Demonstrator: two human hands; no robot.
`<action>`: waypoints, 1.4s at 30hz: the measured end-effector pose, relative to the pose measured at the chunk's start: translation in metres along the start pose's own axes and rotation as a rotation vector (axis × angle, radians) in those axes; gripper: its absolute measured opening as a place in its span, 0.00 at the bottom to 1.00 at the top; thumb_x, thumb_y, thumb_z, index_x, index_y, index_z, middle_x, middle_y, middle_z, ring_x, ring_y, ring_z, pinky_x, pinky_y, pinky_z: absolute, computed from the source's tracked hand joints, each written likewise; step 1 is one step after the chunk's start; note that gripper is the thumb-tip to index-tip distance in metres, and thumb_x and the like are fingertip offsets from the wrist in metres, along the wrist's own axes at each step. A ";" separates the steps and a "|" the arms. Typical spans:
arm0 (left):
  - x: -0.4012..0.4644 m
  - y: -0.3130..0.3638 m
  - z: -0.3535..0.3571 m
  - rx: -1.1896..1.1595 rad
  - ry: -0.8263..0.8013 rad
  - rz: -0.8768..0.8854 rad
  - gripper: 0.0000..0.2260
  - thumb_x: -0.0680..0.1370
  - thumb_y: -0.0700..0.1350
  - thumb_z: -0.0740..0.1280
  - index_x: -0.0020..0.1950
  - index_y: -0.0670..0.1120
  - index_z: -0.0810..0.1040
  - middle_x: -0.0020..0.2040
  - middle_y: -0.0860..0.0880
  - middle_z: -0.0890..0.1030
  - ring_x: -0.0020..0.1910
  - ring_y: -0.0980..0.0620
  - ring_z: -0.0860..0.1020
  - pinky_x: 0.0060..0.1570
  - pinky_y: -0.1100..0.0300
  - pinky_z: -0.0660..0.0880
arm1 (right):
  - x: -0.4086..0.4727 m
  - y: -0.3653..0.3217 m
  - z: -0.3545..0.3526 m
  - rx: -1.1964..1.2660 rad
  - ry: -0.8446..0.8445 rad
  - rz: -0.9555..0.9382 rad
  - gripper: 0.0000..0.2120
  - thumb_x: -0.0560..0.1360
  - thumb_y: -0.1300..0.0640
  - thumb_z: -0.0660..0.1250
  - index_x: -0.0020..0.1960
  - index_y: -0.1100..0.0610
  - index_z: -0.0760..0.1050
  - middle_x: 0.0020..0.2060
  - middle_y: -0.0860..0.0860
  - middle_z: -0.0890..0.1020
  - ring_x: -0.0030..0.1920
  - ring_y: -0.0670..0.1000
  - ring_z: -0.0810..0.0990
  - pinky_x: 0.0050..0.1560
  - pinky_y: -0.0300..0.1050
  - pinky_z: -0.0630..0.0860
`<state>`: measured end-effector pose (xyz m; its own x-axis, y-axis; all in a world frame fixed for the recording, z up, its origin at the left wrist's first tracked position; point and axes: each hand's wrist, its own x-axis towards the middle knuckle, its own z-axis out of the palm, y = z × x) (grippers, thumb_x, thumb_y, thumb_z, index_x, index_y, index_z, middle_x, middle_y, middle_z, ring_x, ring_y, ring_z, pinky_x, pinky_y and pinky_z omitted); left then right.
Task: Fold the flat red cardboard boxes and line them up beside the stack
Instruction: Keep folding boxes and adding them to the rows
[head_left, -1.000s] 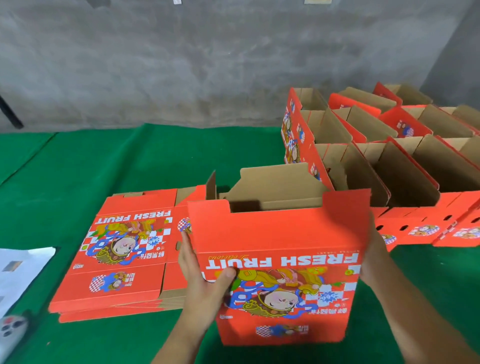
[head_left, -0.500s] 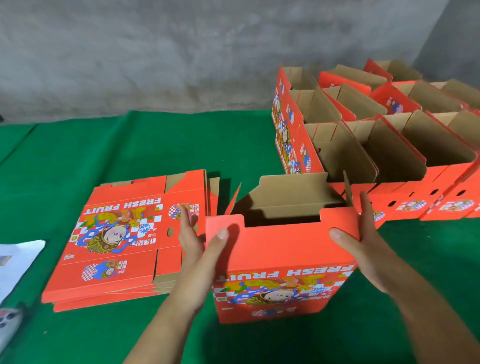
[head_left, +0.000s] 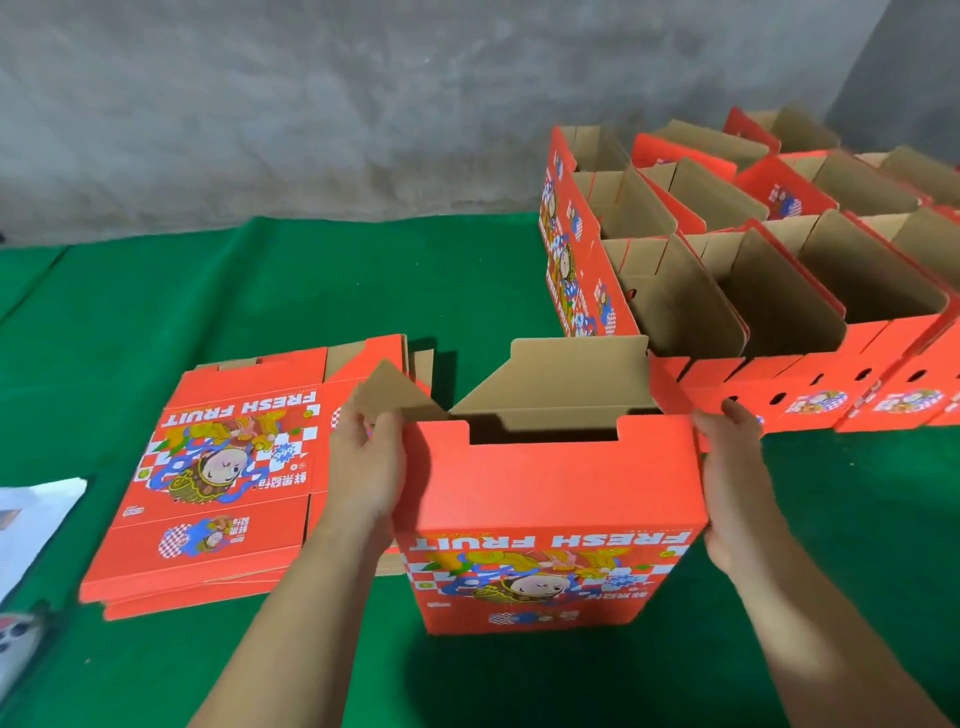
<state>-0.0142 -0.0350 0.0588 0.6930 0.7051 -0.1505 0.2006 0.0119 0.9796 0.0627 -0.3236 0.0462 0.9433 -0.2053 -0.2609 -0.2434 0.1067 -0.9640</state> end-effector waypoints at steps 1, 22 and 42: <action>0.002 -0.005 -0.003 0.028 0.025 0.045 0.07 0.83 0.42 0.62 0.55 0.50 0.78 0.45 0.47 0.83 0.50 0.37 0.80 0.46 0.50 0.77 | 0.003 0.000 -0.005 0.045 0.036 0.021 0.27 0.77 0.49 0.61 0.75 0.40 0.62 0.46 0.46 0.84 0.31 0.42 0.79 0.30 0.38 0.75; -0.014 -0.025 0.003 0.168 -0.074 0.478 0.25 0.88 0.39 0.56 0.84 0.53 0.56 0.81 0.51 0.67 0.79 0.58 0.65 0.80 0.54 0.61 | 0.021 -0.019 -0.008 -0.186 0.169 -0.240 0.25 0.75 0.38 0.61 0.71 0.42 0.69 0.54 0.49 0.81 0.55 0.53 0.81 0.53 0.49 0.74; -0.015 -0.016 0.007 0.704 -0.537 0.669 0.20 0.84 0.65 0.51 0.75 0.68 0.69 0.67 0.66 0.74 0.68 0.57 0.67 0.66 0.56 0.59 | -0.001 0.005 -0.023 -0.744 -0.360 -0.542 0.36 0.77 0.46 0.71 0.71 0.19 0.54 0.75 0.35 0.54 0.63 0.16 0.53 0.65 0.36 0.61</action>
<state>-0.0232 -0.0506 0.0448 0.9844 0.0182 0.1752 -0.0952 -0.7819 0.6161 0.0553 -0.3450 0.0402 0.9514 0.2757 0.1374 0.2784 -0.5786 -0.7667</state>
